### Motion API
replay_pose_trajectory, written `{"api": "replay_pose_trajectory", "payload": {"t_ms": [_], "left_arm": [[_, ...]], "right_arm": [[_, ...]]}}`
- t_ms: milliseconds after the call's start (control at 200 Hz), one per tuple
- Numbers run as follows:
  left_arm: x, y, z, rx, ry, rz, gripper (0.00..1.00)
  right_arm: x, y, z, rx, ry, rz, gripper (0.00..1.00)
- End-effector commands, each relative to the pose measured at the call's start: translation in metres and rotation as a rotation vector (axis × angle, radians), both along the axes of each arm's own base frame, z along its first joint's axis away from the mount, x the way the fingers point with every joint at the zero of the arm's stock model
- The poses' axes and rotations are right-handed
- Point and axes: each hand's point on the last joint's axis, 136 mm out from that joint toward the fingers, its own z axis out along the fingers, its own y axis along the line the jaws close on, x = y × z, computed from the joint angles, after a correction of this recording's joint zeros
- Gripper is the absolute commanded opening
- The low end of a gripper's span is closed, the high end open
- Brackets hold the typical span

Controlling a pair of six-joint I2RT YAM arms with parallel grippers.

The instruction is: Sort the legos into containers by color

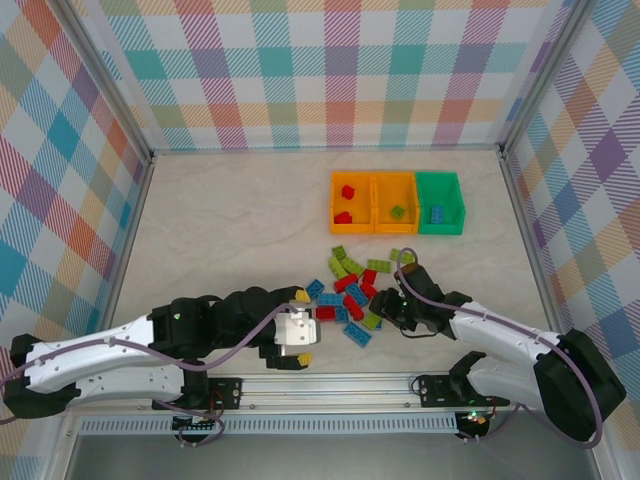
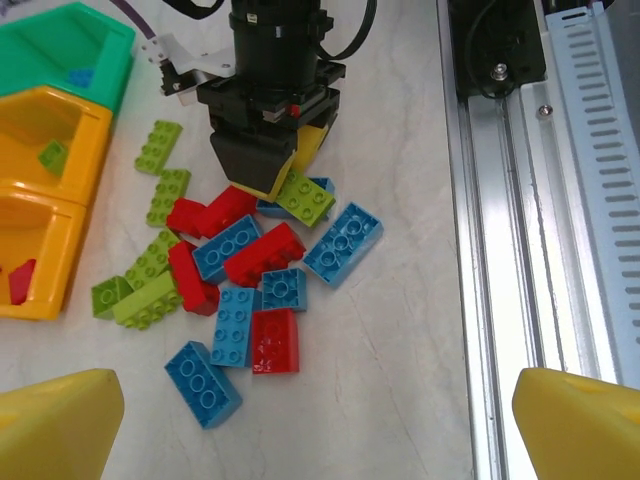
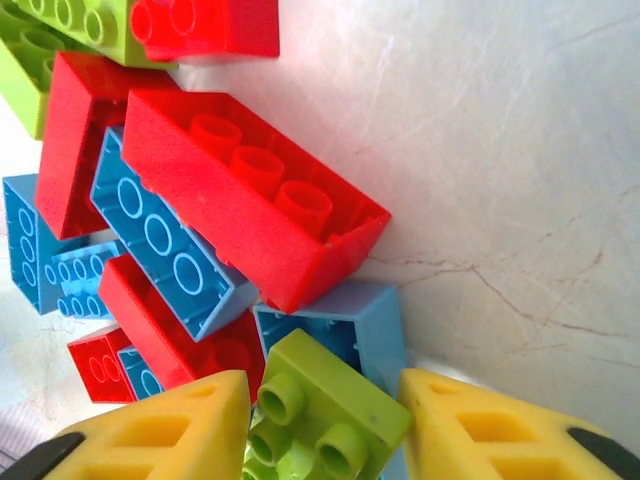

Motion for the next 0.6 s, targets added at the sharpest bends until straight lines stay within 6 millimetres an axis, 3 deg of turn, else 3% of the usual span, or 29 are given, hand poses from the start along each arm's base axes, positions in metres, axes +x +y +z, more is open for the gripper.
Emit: {"api": "replay_pose_trajectory", "payload": {"t_ms": [0, 180, 335, 595], "left_arm": [[0.000, -0.002, 0.006, -0.057, -0.055, -0.020, 1.00], [0.002, 0.002, 0.000, -0.065, -0.071, -0.013, 1.00], [0.001, 0.003, -0.007, -0.053, -0.066, -0.011, 1.00], [0.002, 0.003, -0.007, -0.057, -0.068, -0.007, 1.00]], "right_arm": [[0.006, -0.002, 0.006, 0.005, -0.030, -0.013, 0.38], [0.005, -0.006, 0.008, -0.005, -0.035, -0.013, 0.28], [0.006, -0.008, 0.013, 0.000, -0.047, -0.021, 0.25], [0.026, -0.017, 0.054, -0.004, -0.158, -0.039, 0.19]]}}
